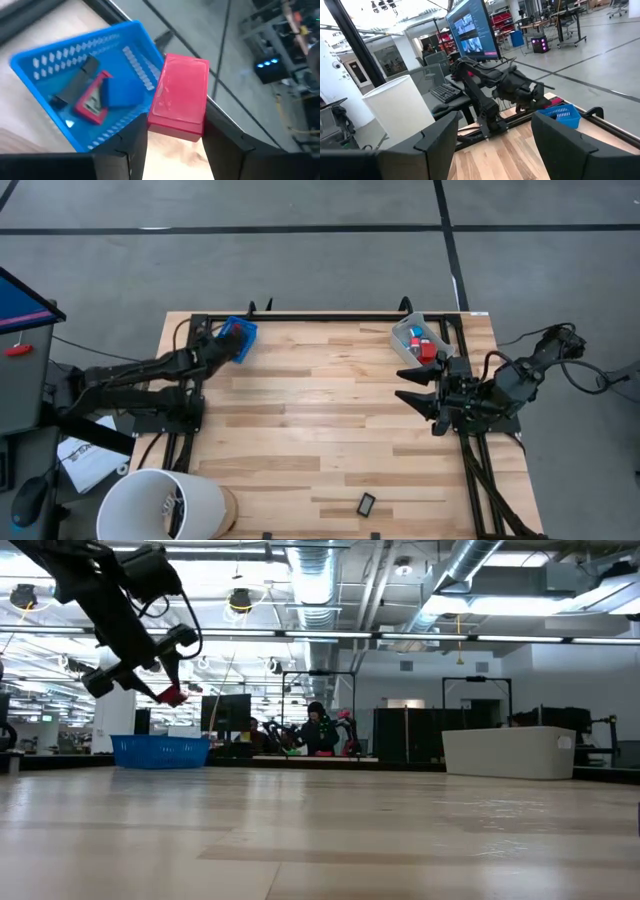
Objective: Pick & Place Office items
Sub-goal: Put the red clock into the blue bin, then put the black clock into the blue bin
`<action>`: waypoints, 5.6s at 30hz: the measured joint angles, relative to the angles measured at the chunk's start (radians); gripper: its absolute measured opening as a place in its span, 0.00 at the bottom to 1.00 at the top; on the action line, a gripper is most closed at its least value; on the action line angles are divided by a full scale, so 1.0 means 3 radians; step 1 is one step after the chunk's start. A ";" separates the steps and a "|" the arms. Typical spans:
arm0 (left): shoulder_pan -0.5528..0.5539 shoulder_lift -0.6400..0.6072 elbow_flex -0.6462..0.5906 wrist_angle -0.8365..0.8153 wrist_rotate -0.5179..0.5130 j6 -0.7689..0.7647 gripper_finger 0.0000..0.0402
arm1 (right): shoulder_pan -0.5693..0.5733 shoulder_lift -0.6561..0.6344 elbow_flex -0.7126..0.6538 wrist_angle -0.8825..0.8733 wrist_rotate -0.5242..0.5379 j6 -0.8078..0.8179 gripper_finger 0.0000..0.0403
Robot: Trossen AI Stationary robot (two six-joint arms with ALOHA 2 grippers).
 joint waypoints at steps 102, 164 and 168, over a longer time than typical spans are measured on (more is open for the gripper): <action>-0.2158 0.2388 0.0571 0.2843 0.1900 0.4244 0.65 | 0.0000 0.0004 0.0004 0.0089 0.0015 -0.0034 0.61; -0.2850 0.4619 0.3173 0.2328 0.2478 0.5700 0.98 | 0.0432 0.0171 0.0003 0.0389 -0.0535 0.0029 0.61; -0.2846 0.4767 0.3307 0.2374 0.2479 0.5748 0.98 | 0.0385 0.0182 0.0003 0.0389 -0.0536 0.0077 0.61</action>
